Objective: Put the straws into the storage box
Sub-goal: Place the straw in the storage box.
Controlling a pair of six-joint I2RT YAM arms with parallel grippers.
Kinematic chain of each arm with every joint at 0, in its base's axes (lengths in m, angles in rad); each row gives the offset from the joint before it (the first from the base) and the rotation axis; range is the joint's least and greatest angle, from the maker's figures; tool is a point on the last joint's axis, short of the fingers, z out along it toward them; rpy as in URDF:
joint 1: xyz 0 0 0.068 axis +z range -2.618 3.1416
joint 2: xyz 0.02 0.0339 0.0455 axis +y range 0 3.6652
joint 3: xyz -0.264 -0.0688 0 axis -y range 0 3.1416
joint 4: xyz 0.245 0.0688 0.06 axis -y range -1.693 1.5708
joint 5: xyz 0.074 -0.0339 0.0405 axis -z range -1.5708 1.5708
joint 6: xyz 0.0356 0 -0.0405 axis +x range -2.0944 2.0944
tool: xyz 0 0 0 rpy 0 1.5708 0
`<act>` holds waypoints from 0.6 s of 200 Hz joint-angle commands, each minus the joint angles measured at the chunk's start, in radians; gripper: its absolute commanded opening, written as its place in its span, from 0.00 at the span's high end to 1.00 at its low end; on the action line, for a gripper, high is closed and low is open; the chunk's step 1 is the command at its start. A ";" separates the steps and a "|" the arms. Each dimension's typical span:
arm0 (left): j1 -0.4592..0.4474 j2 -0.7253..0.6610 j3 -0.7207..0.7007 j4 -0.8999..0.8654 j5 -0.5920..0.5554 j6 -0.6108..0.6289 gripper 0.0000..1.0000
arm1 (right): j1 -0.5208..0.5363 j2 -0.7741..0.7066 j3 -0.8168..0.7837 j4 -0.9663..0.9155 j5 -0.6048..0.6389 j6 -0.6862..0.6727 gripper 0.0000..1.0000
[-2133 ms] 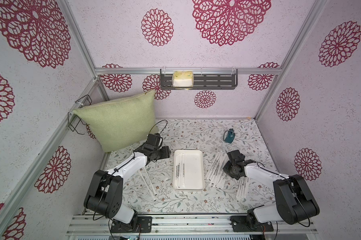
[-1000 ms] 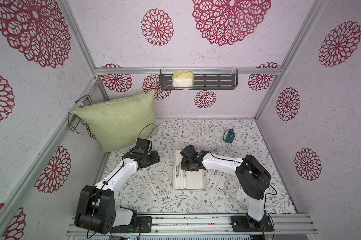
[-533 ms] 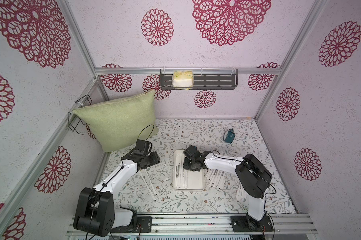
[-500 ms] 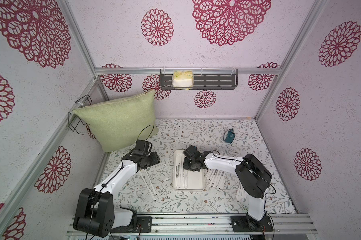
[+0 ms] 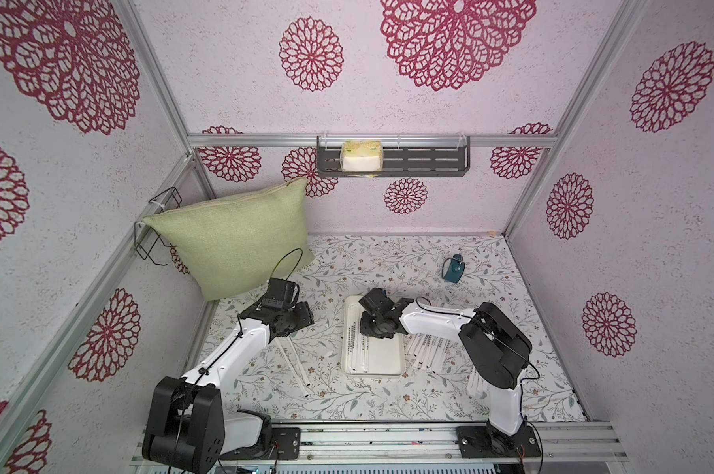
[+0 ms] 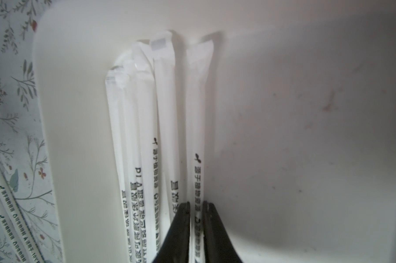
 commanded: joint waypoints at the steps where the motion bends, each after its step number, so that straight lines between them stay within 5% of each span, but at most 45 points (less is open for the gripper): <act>1: 0.006 -0.020 -0.006 -0.032 -0.031 -0.008 0.40 | 0.006 0.008 0.029 -0.045 0.006 -0.021 0.79; 78: 0.039 -0.036 -0.016 -0.183 -0.156 -0.073 0.45 | 0.005 -0.097 0.090 -0.114 0.003 -0.028 0.63; 120: 0.037 0.058 -0.055 -0.139 -0.108 -0.084 0.54 | -0.001 -0.124 0.057 -0.089 0.017 -0.040 0.62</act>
